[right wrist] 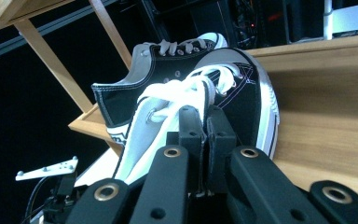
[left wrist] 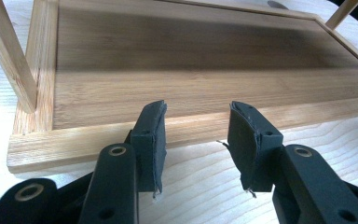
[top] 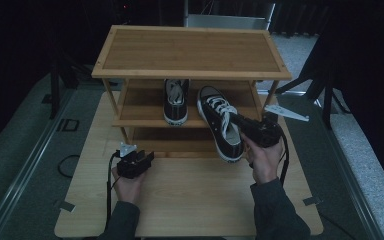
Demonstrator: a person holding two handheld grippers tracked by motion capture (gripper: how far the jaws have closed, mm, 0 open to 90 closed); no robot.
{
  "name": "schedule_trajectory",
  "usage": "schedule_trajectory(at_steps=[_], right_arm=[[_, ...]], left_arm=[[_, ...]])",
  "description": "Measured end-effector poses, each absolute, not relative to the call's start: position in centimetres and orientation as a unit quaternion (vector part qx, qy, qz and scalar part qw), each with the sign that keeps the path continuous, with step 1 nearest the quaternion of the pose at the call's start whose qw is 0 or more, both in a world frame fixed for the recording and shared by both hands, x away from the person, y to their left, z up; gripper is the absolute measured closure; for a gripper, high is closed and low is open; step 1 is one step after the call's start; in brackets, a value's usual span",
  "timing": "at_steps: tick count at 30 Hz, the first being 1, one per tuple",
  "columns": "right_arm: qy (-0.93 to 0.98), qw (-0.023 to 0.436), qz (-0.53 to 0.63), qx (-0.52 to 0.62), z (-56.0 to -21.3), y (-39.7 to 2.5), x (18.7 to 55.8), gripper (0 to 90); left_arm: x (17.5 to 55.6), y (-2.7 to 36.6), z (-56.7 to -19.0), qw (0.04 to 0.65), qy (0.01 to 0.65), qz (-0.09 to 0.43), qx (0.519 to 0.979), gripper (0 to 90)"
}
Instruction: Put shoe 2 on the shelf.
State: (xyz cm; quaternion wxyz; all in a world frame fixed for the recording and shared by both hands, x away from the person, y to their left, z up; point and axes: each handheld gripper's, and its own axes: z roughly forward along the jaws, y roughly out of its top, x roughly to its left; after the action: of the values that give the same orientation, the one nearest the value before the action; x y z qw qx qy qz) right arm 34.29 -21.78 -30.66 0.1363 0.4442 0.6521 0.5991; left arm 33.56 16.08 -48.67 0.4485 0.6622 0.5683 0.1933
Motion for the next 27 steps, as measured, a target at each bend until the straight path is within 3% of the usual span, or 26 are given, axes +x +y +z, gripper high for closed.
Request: schedule_trajectory(at_steps=[27], right_arm=[[0.639,0.160,0.592,0.464,-30.5,-19.1,38.8,87.9]], left_arm=[[33.6,16.2,-48.6,0.452,0.568,0.193,0.660,57.2]])
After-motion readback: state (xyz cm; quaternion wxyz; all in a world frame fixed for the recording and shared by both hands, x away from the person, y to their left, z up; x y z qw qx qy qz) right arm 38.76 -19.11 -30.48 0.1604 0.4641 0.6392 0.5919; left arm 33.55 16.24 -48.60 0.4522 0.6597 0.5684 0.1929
